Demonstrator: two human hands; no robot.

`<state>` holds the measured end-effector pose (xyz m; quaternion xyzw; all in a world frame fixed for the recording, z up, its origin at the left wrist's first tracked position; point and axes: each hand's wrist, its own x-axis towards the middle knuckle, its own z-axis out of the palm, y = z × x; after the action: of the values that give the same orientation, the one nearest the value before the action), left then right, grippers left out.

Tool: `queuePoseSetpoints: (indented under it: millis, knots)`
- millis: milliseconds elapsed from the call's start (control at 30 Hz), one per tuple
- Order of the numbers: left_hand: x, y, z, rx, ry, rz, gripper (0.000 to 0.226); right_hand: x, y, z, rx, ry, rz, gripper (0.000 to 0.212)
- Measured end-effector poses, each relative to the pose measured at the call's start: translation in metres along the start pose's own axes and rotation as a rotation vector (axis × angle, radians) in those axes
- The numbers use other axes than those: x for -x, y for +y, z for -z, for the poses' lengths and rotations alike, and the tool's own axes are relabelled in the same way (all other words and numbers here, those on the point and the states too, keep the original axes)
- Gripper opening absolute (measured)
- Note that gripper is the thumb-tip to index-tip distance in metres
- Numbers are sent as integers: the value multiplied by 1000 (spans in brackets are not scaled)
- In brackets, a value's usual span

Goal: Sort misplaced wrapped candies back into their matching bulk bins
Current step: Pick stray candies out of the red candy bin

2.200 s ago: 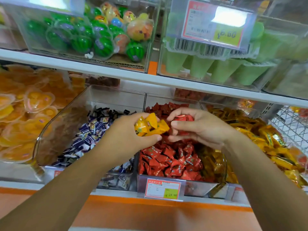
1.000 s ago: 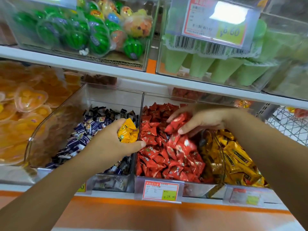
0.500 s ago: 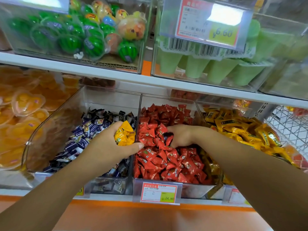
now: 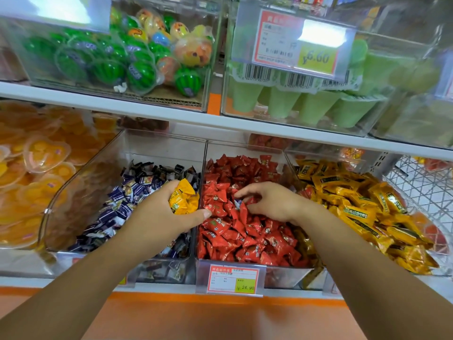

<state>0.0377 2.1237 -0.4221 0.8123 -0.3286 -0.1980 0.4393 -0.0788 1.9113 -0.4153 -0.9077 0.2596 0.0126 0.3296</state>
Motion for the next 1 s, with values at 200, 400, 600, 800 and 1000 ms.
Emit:
queuePoseSetpoints:
  millis: [200, 400, 600, 800, 1000]
  knots:
    - [3, -2, 2, -19, -10, -8, 79, 3, -4, -11, -61, 165, 66, 7]
    - [14, -3, 6, -101, -78, -21, 100, 0, -7, -16, 49, 38, 21, 35]
    - [21, -4, 9, -129, -141, 18, 54, -1, -12, -8, -11, 202, 98, 17]
    - [19, -8, 11, -80, -157, -14, 94, 10, -43, 2, -201, 378, 200, 18]
    - [17, -10, 11, -113, -177, 22, 106, -8, -73, -13, -505, 174, 281, 42]
